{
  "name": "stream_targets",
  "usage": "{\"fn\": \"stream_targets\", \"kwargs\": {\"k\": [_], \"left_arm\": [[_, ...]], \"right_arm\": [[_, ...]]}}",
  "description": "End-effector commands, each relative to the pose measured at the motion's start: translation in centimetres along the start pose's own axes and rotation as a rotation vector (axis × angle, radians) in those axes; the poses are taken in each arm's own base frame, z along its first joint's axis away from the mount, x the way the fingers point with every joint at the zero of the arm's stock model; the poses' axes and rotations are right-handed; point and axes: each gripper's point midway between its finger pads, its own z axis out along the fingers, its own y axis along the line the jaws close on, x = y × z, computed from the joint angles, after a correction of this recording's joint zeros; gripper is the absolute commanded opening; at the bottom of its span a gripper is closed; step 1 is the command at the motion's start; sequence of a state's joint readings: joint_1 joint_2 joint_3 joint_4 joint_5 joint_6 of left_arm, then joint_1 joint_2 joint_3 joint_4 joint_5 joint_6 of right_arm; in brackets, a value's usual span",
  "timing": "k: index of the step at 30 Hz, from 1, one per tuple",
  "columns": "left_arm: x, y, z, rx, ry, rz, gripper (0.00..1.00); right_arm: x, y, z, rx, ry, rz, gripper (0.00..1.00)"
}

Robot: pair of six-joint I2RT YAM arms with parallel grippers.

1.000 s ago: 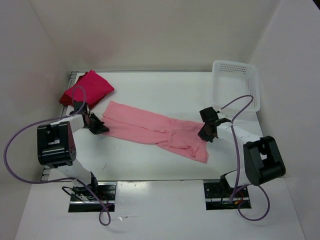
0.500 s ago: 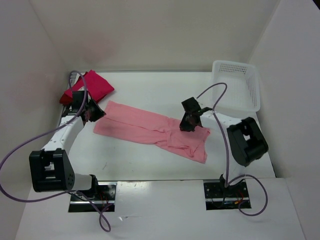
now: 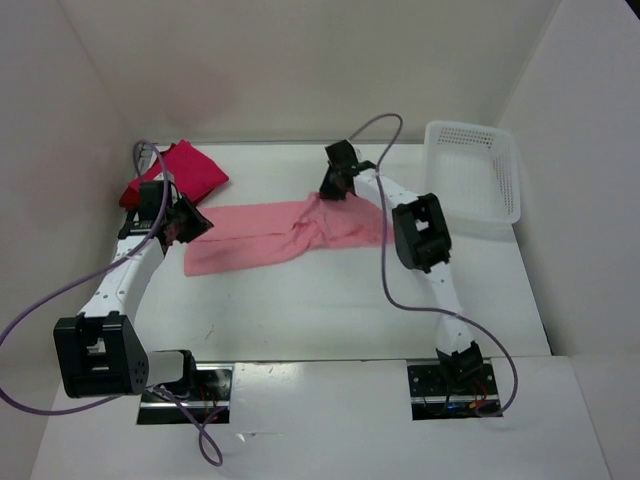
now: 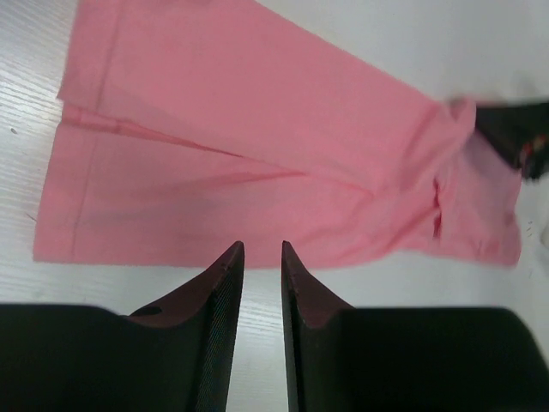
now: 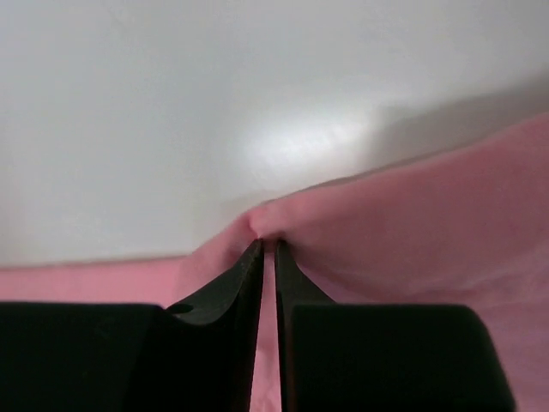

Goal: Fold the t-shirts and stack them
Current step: Rotate the tshirt 90 degrees

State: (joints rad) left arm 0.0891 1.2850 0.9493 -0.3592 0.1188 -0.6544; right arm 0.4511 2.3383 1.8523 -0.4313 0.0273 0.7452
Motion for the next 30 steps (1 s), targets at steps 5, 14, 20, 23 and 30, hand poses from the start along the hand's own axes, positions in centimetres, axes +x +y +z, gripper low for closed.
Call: {"fn": "stream_targets", "kwargs": {"k": [5, 14, 20, 23, 30], "left_arm": [[-0.6, -2.0, -1.2, 0.076, 0.004, 0.049, 0.34], [-1.0, -4.1, -0.3, 0.143, 0.023, 0.074, 0.18], [-1.0, -3.6, 0.6, 0.122, 0.034, 0.103, 0.05], [-0.9, -3.7, 0.6, 0.13, 0.039, 0.103, 0.0], [0.2, -2.9, 0.6, 0.115, 0.063, 0.107, 0.02]], "right_arm": [[-10.8, 11.9, -3.0, -0.273, -0.213, -0.162, 0.34], [-0.9, 16.7, -18.7, -0.413, -0.226, -0.253, 0.6], [14.3, 18.2, -18.7, -0.54, 0.018, -0.216, 0.0], [16.8, 18.4, -16.9, -0.547, 0.072, -0.144, 0.13], [19.0, 17.0, -10.7, -0.442, 0.084, -0.034, 0.47]]}}
